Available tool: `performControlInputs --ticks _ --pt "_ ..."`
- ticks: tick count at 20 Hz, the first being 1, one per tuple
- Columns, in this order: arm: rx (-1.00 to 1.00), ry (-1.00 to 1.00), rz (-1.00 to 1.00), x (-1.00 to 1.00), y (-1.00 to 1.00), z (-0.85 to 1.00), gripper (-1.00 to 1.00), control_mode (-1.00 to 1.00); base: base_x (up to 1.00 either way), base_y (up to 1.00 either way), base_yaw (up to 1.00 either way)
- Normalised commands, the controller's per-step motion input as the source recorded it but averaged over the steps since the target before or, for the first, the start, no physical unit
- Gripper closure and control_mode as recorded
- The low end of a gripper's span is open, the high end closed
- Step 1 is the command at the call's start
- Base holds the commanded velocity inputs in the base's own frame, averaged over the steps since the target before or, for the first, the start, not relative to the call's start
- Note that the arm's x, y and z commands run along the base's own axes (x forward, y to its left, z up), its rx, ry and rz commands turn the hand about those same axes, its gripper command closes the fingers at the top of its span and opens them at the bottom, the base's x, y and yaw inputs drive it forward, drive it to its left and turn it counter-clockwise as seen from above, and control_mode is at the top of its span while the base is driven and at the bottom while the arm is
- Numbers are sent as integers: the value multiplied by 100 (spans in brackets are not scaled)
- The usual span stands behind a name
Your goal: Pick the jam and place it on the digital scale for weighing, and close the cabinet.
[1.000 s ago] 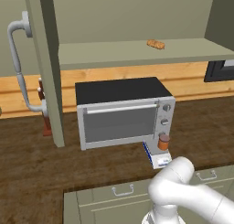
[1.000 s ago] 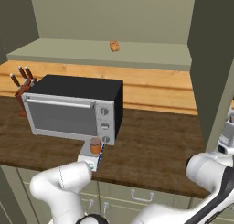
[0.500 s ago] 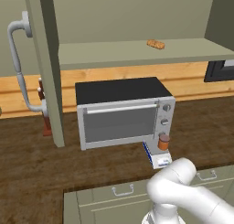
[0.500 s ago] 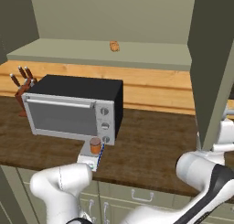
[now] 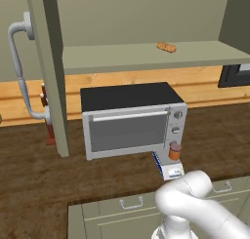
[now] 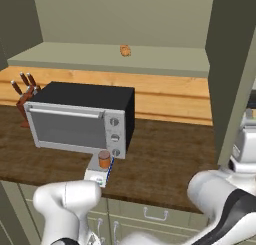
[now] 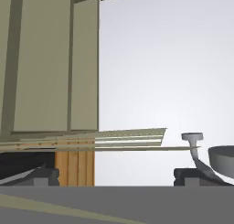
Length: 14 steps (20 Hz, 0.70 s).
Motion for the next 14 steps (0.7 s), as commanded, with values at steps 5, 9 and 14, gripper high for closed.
performControlInputs --ticks 5,9,14 --pt "-27 0 -16 -43 55 47 -100 -100 0 0 0" --pt "-31 0 -8 -5 37 77 -100 -100 0 0 0" --pt "-24 0 -2 4 16 64 -100 -100 0 0 0"
